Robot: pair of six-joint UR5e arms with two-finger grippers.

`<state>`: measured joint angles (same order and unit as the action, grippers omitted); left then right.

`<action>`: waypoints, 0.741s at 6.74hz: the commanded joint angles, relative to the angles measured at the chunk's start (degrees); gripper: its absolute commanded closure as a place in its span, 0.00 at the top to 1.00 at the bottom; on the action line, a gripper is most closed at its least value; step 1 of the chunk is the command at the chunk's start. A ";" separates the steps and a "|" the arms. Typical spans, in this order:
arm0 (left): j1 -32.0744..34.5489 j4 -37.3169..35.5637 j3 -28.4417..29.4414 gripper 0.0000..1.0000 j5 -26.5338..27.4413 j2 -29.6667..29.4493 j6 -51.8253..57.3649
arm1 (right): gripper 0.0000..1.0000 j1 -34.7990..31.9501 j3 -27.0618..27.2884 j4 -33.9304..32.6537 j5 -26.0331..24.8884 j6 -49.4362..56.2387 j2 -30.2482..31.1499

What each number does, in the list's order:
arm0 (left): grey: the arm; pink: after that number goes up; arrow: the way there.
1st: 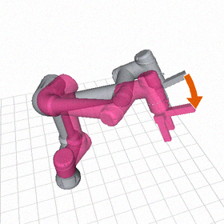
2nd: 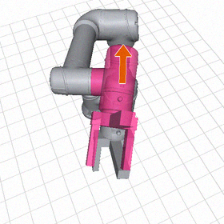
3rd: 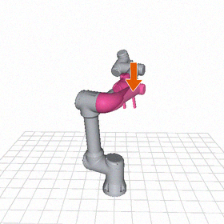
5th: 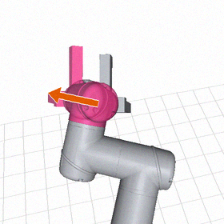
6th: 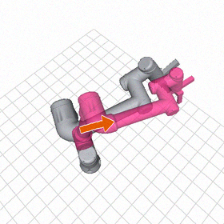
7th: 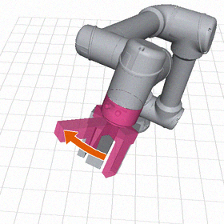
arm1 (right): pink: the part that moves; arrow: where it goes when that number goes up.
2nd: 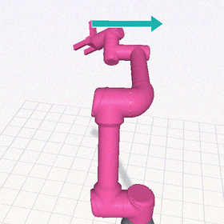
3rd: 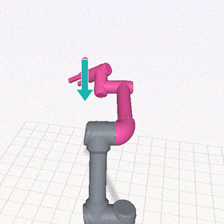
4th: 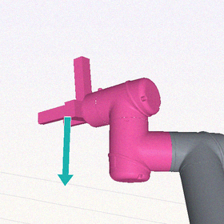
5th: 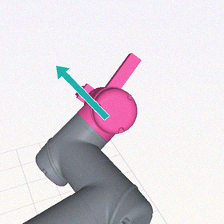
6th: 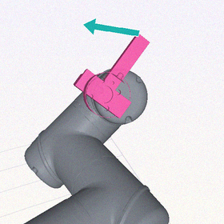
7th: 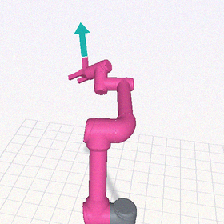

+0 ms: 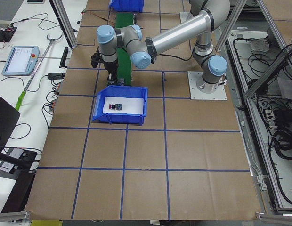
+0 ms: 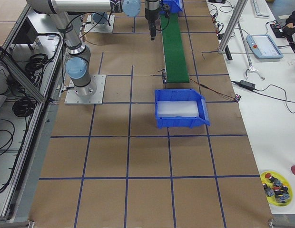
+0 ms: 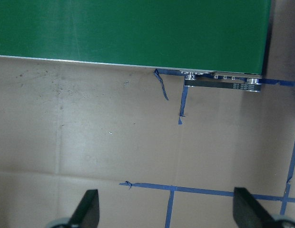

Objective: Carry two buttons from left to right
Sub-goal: 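Lift the yellow button and place it on the conveyor's near end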

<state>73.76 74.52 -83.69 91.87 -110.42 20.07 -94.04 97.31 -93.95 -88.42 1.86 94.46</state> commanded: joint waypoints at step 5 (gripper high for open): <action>9.82 -6.58 -2.78 0.00 -0.02 -6.91 -13.74 | 1.00 0.00 0.16 -0.09 -0.09 0.08 -0.07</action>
<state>82.74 68.10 -85.52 91.85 -116.93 7.54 -94.04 97.47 -94.02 -88.45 1.93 94.40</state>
